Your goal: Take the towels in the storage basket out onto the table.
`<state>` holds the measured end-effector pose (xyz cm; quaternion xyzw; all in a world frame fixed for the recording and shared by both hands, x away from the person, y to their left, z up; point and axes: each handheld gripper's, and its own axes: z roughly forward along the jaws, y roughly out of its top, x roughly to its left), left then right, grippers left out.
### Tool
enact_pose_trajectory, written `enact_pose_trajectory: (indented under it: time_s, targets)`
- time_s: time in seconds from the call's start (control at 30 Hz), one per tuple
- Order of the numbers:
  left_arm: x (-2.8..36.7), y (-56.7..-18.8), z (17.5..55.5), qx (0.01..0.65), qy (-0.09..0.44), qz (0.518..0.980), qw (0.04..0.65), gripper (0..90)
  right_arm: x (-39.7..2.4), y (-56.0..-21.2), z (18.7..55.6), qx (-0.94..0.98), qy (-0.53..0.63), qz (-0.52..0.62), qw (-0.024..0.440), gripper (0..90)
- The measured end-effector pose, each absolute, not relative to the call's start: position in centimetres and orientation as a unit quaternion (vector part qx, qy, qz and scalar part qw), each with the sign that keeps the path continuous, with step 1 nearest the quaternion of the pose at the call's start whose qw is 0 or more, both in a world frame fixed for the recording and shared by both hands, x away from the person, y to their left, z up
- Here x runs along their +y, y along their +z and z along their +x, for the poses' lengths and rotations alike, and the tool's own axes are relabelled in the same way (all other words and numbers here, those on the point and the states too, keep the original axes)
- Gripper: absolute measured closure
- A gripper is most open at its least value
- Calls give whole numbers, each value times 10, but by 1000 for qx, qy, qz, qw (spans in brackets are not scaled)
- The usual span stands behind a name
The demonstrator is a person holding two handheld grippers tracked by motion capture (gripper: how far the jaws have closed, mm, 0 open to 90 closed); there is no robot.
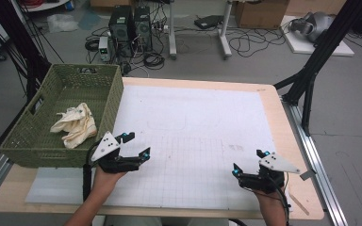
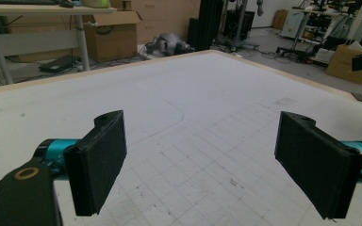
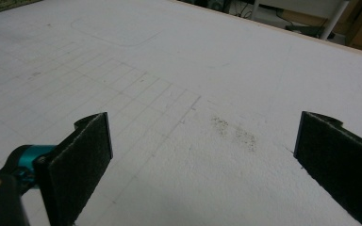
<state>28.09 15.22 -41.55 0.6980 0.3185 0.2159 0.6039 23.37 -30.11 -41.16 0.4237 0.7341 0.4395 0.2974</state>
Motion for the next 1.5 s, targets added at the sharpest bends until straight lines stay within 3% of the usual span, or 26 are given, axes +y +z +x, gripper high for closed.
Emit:
enact_pose_trajectory:
  time_s: [0.93,1.5]
  targets:
    - [153,-410,285,317,204,693,615,177,-315,-415,225,727,436,442,295,41]
    - [152,-388,282,304,225,687,620,177,-314,-413,227,720,451,437,295,41]
